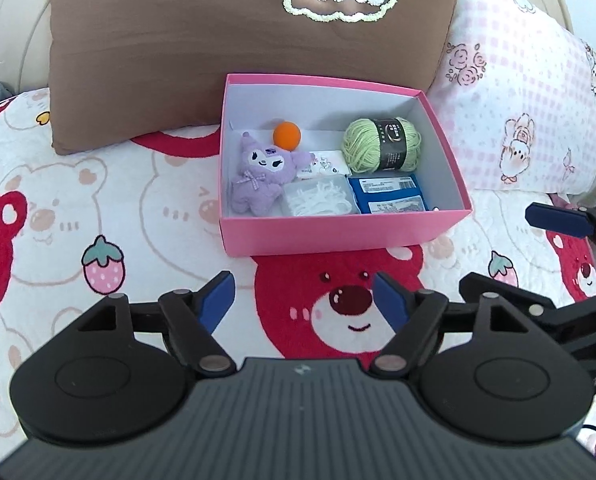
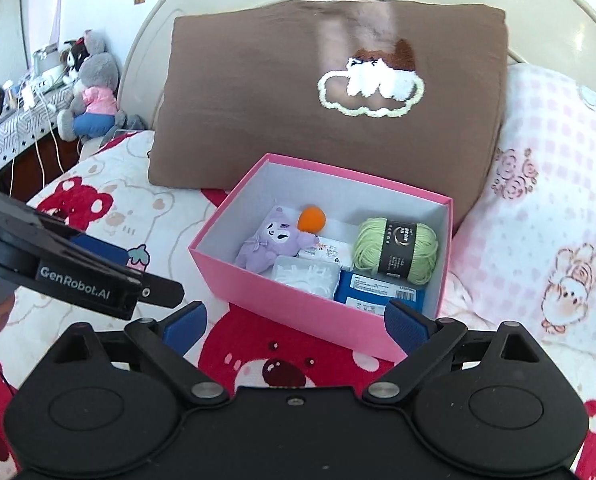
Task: Organize objects
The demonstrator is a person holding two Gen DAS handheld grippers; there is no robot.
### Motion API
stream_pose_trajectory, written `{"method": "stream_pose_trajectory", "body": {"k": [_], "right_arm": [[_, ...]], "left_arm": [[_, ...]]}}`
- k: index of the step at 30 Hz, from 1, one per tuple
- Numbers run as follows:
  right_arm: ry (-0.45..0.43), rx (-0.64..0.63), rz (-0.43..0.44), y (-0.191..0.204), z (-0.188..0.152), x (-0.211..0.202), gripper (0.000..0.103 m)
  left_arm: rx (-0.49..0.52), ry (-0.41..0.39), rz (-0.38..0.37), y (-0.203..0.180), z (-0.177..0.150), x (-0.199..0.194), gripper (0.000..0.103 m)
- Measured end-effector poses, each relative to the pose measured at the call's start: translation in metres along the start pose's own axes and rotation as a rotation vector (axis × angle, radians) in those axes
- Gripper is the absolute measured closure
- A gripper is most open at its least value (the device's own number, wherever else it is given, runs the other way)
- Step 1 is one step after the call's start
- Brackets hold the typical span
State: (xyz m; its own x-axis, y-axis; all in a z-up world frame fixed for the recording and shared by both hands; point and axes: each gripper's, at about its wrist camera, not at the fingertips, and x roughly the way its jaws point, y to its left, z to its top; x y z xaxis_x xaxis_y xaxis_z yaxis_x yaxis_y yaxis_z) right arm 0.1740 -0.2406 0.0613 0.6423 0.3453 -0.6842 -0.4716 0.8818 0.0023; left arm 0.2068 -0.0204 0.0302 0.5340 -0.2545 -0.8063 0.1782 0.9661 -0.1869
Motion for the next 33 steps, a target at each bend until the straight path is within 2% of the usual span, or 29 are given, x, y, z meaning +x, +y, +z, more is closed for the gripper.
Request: {"method": "stream_pose_trajectory", "body": {"k": [9,17,22,26,33], "right_arm": [[-0.010,0.035,-0.050,-0.001,-0.008,-0.013,0.006],[-0.025,0.085,-0.034,0.002,-0.017,-0.027,0.006],[-0.016,0.153,-0.038,0.000,-0.019,-0.028,0.004],[0.016,0.176,-0.058,-0.002,-0.022,-0.024,0.002],[0.076,0.213,-0.030,-0.010,-0.032,-0.016,0.002]], "left_arm": [[-0.019,0.014,0.014,0.005,-0.012,-0.014,0.026],[-0.003,0.052,0.025,0.000,-0.022,-0.016,0.022],[0.004,0.047,0.022,-0.004,-0.026,-0.022,0.019],[0.010,0.047,0.015,-0.006,-0.028,-0.024,0.019],[0.008,0.053,0.016,-0.007,-0.031,-0.025,0.019]]}}
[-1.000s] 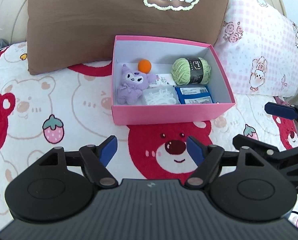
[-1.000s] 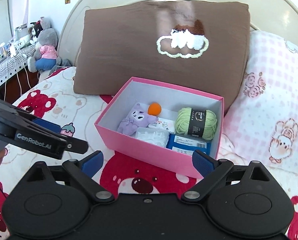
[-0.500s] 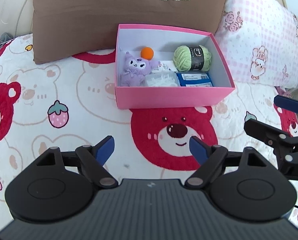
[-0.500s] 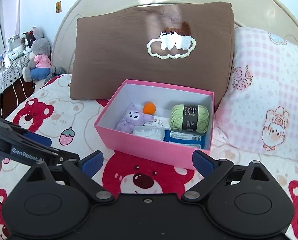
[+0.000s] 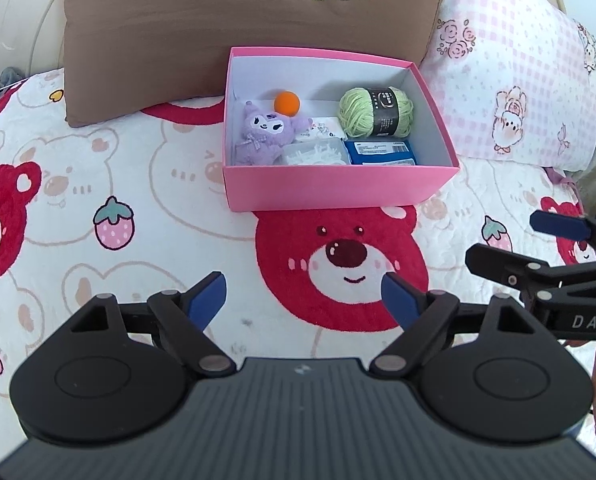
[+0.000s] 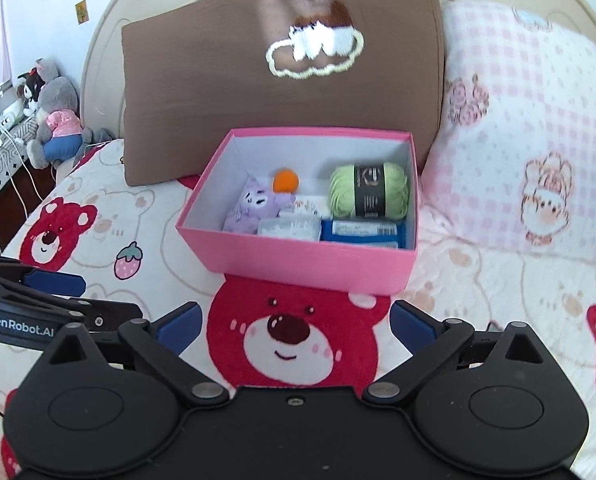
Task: Organize objects
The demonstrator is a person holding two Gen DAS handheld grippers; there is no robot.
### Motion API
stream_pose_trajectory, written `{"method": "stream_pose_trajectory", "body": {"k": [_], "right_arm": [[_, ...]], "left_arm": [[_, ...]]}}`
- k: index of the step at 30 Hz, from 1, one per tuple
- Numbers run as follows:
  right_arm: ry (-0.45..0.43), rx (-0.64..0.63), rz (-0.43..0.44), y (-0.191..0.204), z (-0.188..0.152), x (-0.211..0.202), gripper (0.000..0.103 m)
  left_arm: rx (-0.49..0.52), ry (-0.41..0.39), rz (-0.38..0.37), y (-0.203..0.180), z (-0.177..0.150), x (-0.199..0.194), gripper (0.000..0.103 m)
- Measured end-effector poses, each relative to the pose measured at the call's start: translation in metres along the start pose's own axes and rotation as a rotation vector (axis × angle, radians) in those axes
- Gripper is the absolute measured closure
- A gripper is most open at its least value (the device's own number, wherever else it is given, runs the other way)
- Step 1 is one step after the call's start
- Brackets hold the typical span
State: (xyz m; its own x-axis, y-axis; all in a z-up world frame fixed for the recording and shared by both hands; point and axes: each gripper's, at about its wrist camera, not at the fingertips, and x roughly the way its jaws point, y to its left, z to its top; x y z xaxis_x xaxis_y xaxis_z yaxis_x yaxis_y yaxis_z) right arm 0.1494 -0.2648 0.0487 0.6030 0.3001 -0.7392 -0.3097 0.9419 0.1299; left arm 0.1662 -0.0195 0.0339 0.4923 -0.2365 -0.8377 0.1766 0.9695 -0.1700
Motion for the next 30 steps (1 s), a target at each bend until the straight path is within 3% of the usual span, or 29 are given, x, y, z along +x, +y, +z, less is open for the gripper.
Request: {"method": "stream_pose_trajectory", "body": {"k": [5,13,21,26,30], "right_arm": [[-0.001,-0.016,-0.038,0.000,-0.006,-0.001,0.002],[-0.006,-0.013,-0.026,0.001,-0.011,-0.004,0.001],[-0.027,0.044,0.051,-0.004,-0.012,-0.013,0.001],[-0.044,0.035,0.036,0.000,-0.012,-0.014,0.000],[-0.072,0.063,0.109,-0.004,-0.012,-0.017,0.000]], "left_arm": [[0.009,0.009,-0.007,-0.001,-0.001,0.000,0.019],[0.031,0.020,0.021,-0.004,-0.008,0.002,0.019],[0.009,0.011,0.032,0.002,-0.014,-0.003,0.018],[-0.016,-0.003,0.031,0.005,-0.016,-0.005,0.009],[-0.027,-0.015,0.030,0.005,-0.017,-0.004,0.003]]}}
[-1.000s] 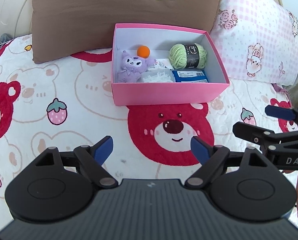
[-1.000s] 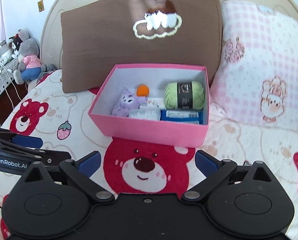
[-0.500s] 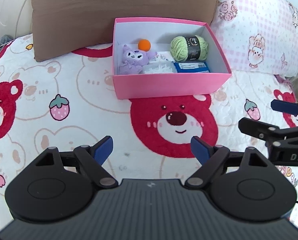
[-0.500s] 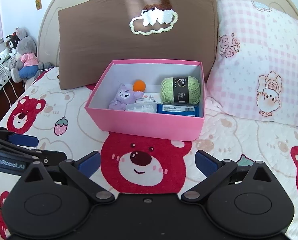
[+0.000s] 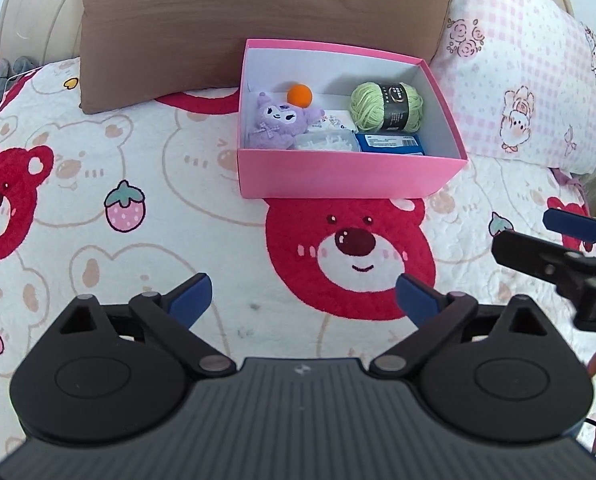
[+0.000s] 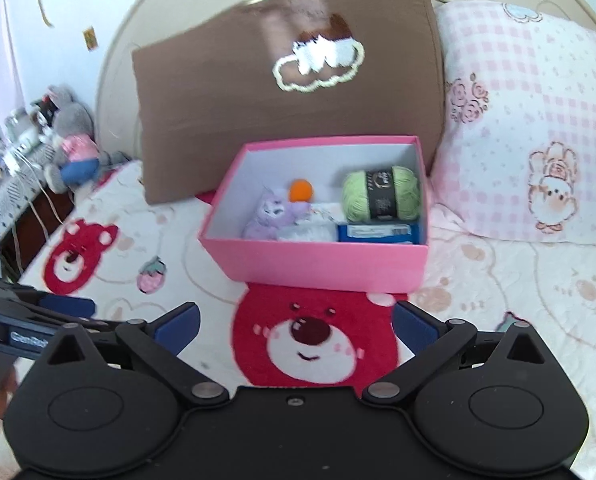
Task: Organize objects
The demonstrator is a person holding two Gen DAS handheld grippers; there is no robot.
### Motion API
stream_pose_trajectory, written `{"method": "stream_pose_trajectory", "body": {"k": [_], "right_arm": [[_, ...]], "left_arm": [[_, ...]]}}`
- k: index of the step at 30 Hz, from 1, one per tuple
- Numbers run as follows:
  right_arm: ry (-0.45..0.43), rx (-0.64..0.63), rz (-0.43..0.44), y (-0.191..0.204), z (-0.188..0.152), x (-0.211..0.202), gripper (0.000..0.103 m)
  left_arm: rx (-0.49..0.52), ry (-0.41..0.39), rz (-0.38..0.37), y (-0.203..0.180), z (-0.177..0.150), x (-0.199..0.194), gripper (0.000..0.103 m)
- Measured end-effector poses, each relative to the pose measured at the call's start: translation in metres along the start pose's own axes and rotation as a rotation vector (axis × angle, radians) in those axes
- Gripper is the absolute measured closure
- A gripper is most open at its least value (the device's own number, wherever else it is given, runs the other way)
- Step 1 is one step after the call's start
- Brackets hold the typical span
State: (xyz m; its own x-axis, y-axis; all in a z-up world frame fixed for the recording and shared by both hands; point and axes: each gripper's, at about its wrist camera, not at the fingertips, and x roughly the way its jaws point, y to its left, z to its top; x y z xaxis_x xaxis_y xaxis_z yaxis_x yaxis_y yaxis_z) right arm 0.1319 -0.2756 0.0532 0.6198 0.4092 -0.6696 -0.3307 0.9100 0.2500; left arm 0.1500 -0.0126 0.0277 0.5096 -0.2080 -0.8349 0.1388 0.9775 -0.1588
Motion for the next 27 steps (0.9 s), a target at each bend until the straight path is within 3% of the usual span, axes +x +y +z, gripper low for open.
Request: {"method": "stream_pose_trajectory", "body": {"k": [4,9,27], "right_arm": [[0.011,0.041,0.009,-0.005,0.001,0.001,0.000],[0.018,0.021,-0.050,-0.007,-0.001,0.003,0.000],[0.089,0.011,-0.120,-0.009,-0.004,0.010,0.000]], "left_arm": [[-0.005,0.006,0.025,0.000,-0.001,0.004,0.000],[-0.017,0.052,0.048,0.003,-0.003,0.011,0.000],[-0.054,0.016,0.130,0.009,-0.008,0.001,0.000]]}}
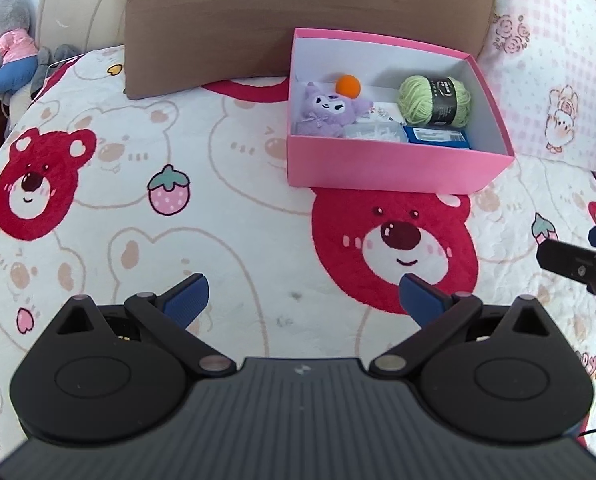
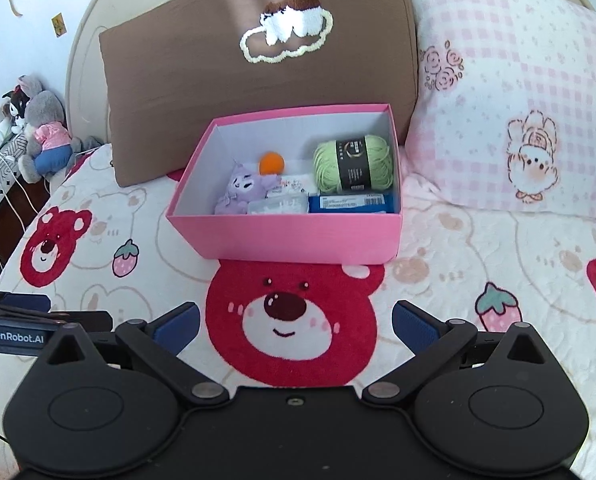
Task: Organize objects
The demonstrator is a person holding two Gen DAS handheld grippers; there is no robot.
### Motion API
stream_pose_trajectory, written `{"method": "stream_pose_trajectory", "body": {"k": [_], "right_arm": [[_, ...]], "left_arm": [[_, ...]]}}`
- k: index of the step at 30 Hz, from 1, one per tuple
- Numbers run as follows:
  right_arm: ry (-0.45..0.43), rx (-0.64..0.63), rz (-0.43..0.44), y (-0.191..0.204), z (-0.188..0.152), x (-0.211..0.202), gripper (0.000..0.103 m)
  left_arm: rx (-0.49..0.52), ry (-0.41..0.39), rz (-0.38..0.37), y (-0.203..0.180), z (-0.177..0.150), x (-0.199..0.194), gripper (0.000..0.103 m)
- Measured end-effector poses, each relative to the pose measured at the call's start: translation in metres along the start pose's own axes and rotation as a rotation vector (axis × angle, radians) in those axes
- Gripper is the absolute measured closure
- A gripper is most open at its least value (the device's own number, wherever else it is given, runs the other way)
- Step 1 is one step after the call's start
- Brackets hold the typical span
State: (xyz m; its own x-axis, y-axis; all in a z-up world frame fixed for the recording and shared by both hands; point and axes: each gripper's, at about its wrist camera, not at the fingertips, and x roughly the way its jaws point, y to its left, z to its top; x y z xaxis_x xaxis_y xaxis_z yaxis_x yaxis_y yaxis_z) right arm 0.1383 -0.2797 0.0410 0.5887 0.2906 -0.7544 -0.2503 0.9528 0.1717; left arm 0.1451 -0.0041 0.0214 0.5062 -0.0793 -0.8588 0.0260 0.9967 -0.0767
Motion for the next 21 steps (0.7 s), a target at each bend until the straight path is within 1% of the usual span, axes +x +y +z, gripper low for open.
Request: {"method": "stream_pose_trajectory", "body": {"k": [3,6,10,12,14,17,21], "right_arm": [[-0.001,-0.005,-0.008,0.003,0.000,-0.002,0.000],[-0.001,-0.025,-0.027,0.006,0.001,-0.003,0.000],[0.018,-0.039,-0.050,0.006,-0.001,-0.002,0.000],[0.027,-0.039,-0.045,0.005,-0.002,-0.001,0.000],[0.033,-0.051,-0.059,0.005,-0.005,0.001,0.000],[0.040,-0.073,-0.084,0.006,-0.008,0.001,0.000],[0.058,-0.074,-0.087,0.005,-0.009,0.002,0.000]], "left_arm": [[-0.018,0.007,-0.010,0.002,-0.001,-0.004,0.000],[-0.018,0.008,0.004,0.002,-0.002,-0.007,0.000],[-0.016,0.023,0.037,0.001,-0.002,-0.010,0.000],[-0.011,0.007,0.069,0.000,-0.004,-0.012,0.000],[0.004,0.002,0.088,-0.002,-0.005,-0.014,0.000],[0.009,0.004,0.090,-0.003,-0.006,-0.017,0.000],[0.010,0.014,0.082,-0.005,-0.008,-0.019,0.000]]}}
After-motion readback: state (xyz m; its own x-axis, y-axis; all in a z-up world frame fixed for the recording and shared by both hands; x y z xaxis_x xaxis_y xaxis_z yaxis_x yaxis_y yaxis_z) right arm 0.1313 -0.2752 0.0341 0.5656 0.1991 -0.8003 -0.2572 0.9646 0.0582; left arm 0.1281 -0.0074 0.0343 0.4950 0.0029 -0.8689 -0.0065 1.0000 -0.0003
